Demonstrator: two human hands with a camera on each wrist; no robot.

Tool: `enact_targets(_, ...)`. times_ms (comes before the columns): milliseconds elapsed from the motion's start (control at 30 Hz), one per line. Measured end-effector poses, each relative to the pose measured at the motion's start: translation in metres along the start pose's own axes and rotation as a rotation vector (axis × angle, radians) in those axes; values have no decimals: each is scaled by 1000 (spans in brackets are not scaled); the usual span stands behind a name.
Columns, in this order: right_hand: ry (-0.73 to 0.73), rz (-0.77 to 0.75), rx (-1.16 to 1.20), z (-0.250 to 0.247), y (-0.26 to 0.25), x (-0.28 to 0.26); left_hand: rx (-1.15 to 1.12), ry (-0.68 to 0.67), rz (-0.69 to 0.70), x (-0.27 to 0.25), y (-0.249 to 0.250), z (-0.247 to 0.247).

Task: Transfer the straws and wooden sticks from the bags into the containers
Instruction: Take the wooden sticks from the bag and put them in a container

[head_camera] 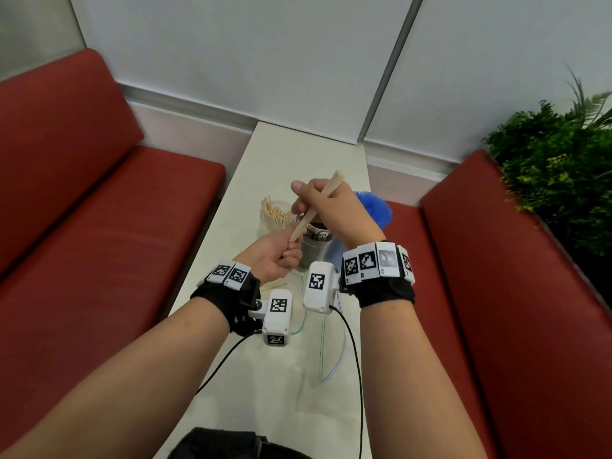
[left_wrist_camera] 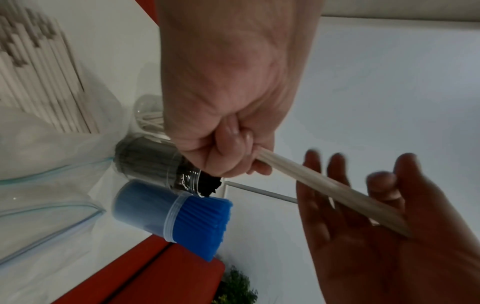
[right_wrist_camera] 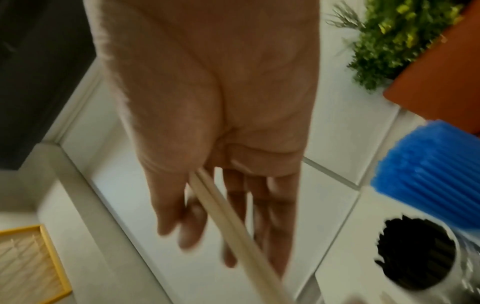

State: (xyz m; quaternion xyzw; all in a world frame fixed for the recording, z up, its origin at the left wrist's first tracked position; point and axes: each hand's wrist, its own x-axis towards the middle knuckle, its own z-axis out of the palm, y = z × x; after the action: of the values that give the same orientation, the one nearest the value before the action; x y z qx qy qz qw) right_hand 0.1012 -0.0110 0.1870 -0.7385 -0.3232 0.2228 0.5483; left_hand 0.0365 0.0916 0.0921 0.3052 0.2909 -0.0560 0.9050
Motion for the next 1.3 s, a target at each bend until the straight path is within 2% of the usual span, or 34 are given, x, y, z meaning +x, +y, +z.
enact_targets(100,-69,103,-226,-11,0,4,-17,41,134,10,0,-14)
enact_targets(167,-120,172,-290,-13,2,6,7,59,176,17,-3,-24)
enact_targets(333,-133,283,-104,4,23,8,53,91,158,33,-16,-51)
enact_targets(467,-130,315,-162,1,28,25,121,223,158,42,-19,-68)
enact_targets(600,93,191,-285,-11,13,62,481,346,266,53,-21,-82)
enact_targets(667,169,145,-332,-10,9,86,768,412,339,59,-26,-89)
enact_targets(733,191,144,-443,-4,11,108,1118,438,354,64,-32,-96)
enact_targets(833,168,186,-577,6,28,132,1404,362,354,72,-43,-106)
enact_targets(933,148,217,-601,17,58,150,1679,210,356,81,-51,-111)
enact_targets(1067,137,314,-543,33,96,171,1948,65,210,98,-60,-113)
enact_targets(1200,100,409,-537,48,124,183,2151,49,129,104,-64,-115)
enact_targets(1300,70,411,-585,56,133,189,2226,106,170,106,-66,-118)
